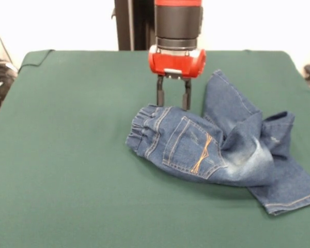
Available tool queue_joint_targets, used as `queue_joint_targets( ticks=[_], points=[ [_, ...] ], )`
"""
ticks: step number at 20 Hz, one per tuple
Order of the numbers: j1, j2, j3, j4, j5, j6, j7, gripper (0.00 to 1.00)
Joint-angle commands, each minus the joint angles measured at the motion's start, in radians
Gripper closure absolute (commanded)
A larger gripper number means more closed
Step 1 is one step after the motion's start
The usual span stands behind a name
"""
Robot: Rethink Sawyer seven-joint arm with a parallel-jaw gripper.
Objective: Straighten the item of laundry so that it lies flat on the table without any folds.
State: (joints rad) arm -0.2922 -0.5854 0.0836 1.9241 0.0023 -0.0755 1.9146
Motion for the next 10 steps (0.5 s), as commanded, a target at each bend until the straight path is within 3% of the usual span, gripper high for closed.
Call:
queue_joint_targets(
  ticks=[1,7,10],
  points=[
    [0.054,0.056,-0.013,0.11,-0.047,-0.08,0.173,0.0],
    [0.04,0.101,-0.023,0.141,-0.08,-0.114,0.165,0.0],
    [0.055,0.118,-0.048,0.16,-0.077,-0.213,0.209,0.0]
  ],
)
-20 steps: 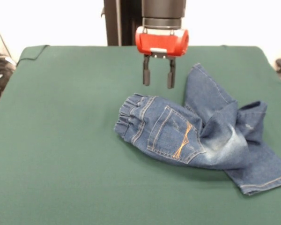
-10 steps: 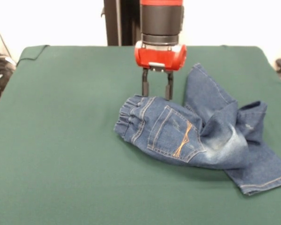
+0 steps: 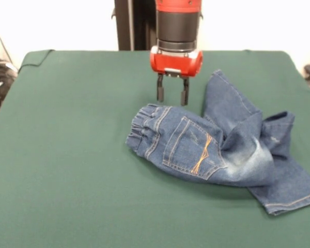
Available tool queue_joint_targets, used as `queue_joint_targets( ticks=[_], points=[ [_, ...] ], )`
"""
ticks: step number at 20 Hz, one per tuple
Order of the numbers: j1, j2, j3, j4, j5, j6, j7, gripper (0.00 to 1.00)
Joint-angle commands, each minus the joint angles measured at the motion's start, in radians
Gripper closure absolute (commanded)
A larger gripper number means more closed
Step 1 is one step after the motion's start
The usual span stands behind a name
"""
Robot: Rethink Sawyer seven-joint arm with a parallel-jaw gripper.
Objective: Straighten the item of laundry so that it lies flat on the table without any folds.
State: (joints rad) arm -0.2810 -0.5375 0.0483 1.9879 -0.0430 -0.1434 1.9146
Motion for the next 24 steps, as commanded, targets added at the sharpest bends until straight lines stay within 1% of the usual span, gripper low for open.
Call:
queue_joint_targets(
  ticks=[1,6,9,11,13,14,16,18,19,21,23,24],
  points=[
    [0.062,0.074,-0.026,0.107,-0.011,-0.195,0.241,0.0],
    [0.172,0.01,-0.079,0.189,0.165,-0.315,0.372,0.0],
    [0.217,-0.048,-0.064,0.245,0.325,-0.279,0.454,0.0],
    [0.25,-0.092,-0.048,0.269,0.46,-0.197,0.498,0.0],
    [0.314,-0.135,-0.068,0.271,0.608,-0.091,0.513,0.0],
    [0.358,-0.148,-0.096,0.261,0.682,-0.039,0.507,0.0],
    [0.436,-0.15,-0.156,0.222,0.795,0.045,0.488,0.0],
    [0.512,-0.121,-0.237,0.152,0.878,0.139,0.477,0.0],
    [0.545,-0.097,-0.279,0.111,0.907,0.185,0.481,0.0],
    [0.592,-0.043,-0.358,0.022,0.932,0.284,0.511,0.0],
    [0.618,0.014,-0.419,-0.069,0.935,0.373,0.564,0.0],
    [0.615,0.036,-0.427,-0.105,0.93,0.401,0.593,0.0]
  ],
)
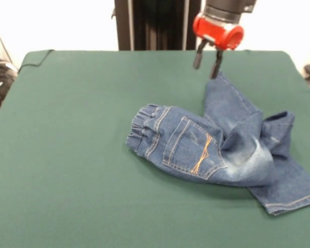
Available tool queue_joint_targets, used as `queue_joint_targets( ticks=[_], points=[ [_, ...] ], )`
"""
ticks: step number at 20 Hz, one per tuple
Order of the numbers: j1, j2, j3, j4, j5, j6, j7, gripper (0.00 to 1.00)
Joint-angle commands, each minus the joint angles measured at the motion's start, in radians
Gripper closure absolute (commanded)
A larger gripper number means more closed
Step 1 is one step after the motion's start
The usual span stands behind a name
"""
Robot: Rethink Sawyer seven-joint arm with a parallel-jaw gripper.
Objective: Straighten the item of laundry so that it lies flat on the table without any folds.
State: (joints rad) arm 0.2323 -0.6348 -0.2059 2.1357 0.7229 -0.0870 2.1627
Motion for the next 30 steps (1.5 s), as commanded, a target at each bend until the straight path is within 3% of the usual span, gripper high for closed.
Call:
queue_joint_targets(
  ticks=[1,7,10,16,20,30],
  points=[
    [0.09,0.15,-0.169,-0.278,0.167,0.354,0.358,0.0],
    [0.088,0.327,-0.256,-0.457,0.189,0.361,0.432,0.0],
    [0.024,0.355,-0.205,-0.481,0.178,0.281,0.391,0.0],
    [-0.126,0.34,-0.104,-0.501,0.088,0.166,0.279,0.0],
    [-0.189,0.32,-0.062,-0.501,0.046,0.156,0.241,0.0],
    [-0.184,0.313,-0.07,-0.496,0.024,0.179,0.279,0.0]
  ],
)
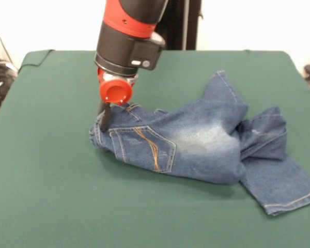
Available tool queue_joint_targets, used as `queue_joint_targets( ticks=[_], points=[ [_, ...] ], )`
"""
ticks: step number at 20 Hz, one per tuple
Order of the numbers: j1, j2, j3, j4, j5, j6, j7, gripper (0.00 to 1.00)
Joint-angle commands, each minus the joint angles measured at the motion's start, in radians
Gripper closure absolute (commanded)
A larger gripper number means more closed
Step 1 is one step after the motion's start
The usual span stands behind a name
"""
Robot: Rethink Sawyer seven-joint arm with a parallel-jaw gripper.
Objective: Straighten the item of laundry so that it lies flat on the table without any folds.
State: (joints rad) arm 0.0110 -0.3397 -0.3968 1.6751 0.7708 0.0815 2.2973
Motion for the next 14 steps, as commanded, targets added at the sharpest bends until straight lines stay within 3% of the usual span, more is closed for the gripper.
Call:
queue_joint_targets(
  ticks=[1,9,14],
  points=[
    [0.036,0.019,0.127,-0.035,-0.026,0.005,0.146,0.0],
    [0.001,-0.007,0.155,-0.018,-0.074,-0.005,0.121,0.0],
    [0.022,0.002,0.137,-0.025,-0.073,0.025,0.132,0.0]
  ],
)
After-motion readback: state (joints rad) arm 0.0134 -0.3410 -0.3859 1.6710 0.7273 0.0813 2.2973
